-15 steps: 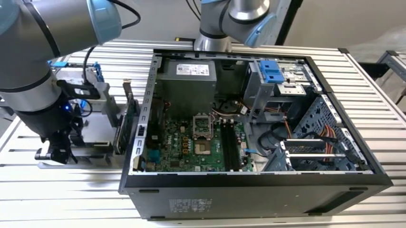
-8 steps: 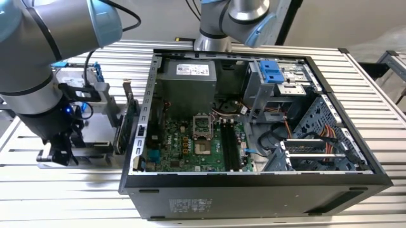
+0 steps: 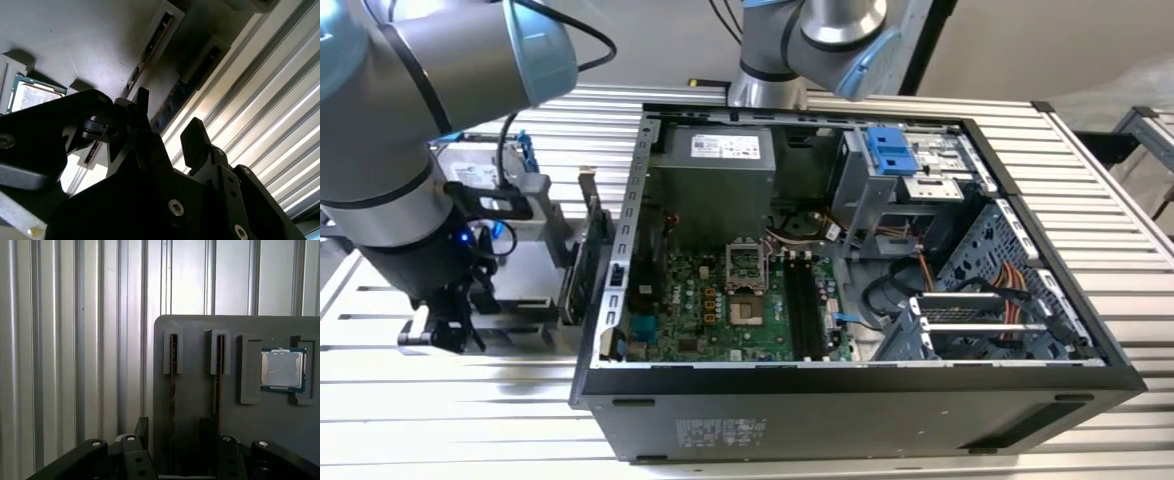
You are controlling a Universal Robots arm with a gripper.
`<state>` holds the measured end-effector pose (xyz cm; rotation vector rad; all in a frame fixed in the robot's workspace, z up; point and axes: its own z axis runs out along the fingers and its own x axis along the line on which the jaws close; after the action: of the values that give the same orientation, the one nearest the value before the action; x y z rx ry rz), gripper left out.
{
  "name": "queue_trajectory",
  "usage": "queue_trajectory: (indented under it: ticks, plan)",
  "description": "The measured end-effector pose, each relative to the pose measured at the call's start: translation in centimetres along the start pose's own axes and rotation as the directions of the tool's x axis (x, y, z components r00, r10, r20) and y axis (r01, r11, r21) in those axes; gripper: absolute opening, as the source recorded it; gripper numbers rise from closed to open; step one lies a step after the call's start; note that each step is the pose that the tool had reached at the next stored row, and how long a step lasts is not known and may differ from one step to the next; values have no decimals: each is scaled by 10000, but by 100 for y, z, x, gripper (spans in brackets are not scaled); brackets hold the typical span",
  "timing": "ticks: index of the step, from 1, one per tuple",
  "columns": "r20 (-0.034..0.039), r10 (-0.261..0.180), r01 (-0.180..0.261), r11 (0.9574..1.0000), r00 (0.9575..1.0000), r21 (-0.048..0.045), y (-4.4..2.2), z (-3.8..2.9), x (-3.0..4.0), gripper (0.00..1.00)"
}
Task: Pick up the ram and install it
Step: 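Pick up the ram and move it above insertion slot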
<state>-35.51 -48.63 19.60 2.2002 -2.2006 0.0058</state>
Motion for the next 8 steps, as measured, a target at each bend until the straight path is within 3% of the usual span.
queue_trajectory:
  ticks: [8]
  plan:
    - [0, 1, -1, 10000, 10000, -4, 0, 13, 20, 100]
